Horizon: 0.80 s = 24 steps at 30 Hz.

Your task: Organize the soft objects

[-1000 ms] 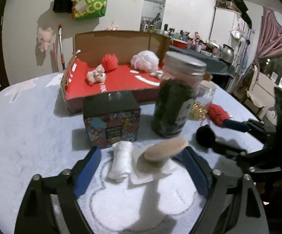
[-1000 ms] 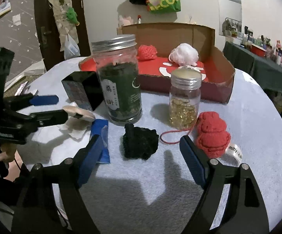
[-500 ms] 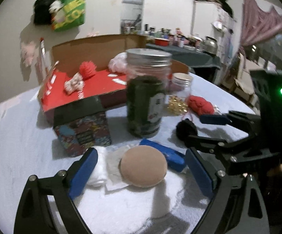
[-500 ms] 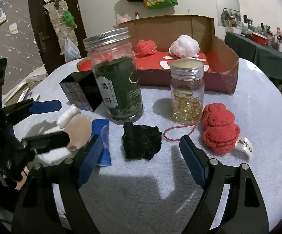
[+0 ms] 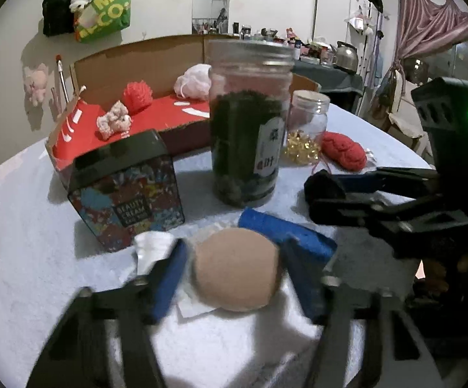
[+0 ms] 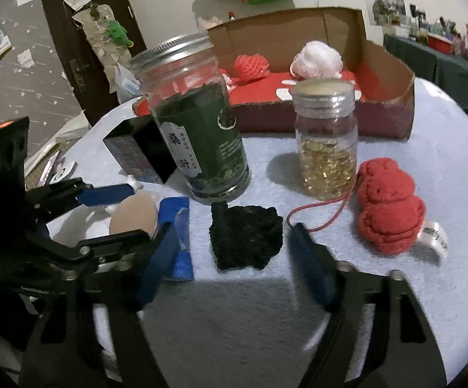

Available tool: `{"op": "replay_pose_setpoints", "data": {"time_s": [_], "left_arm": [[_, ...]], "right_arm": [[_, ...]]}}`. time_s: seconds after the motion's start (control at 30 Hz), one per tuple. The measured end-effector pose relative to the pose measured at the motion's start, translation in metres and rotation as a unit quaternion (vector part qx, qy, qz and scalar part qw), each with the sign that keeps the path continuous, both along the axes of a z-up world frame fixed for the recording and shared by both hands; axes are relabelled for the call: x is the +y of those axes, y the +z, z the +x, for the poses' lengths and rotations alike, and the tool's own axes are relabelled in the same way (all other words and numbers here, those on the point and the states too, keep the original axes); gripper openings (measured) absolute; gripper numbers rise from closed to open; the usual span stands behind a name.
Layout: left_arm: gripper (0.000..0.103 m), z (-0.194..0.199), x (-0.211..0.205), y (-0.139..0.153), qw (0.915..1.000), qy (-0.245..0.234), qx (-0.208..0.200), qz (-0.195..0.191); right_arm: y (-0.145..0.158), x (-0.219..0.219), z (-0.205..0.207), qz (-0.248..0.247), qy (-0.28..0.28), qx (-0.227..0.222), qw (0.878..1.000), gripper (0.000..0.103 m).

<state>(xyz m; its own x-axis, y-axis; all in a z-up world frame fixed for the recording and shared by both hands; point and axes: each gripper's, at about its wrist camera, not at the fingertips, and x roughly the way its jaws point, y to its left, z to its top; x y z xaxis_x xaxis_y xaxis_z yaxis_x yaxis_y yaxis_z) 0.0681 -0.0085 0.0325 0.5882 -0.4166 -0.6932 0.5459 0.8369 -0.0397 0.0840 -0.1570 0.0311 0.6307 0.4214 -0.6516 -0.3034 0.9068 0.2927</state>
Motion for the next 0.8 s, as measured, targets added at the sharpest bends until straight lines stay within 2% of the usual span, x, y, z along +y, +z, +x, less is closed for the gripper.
{"op": "replay_pose_setpoints", "data": {"time_s": [0.03,0.1,0.13,0.23,0.33,0.57,0.8], "left_arm": [[0.049,-0.001,0.000,-0.001,1.0000,0.001,0.000,0.001],[0.038,-0.002,0.000,0.001,1.0000,0.001,-0.004,-0.001],[0.036,-0.003,0.000,0.003,1.0000,0.002,-0.004,-0.007],[0.033,-0.002,0.001,0.012,0.9996,0.002,0.000,-0.027],[0.033,0.002,-0.001,0.020,0.9992,0.002,-0.005,-0.040],[0.033,0.012,-0.005,0.023,0.9989,0.006,-0.003,-0.046],[0.033,0.013,0.015,0.023,0.9982,0.030,0.009,-0.052]], "right_arm": [[-0.002,0.000,0.001,-0.002,0.001,0.005,1.000,0.035],[0.000,-0.001,-0.002,0.003,0.003,-0.003,1.000,0.031],[0.003,-0.001,-0.005,0.006,0.003,-0.010,1.000,0.029],[0.017,0.001,-0.012,-0.005,-0.005,-0.042,0.999,0.028],[0.026,0.002,-0.014,-0.002,-0.005,-0.054,0.999,0.028],[0.027,0.001,-0.009,-0.009,-0.010,-0.050,0.999,0.028],[0.026,-0.014,-0.012,-0.013,-0.027,-0.044,0.999,0.028]]}}
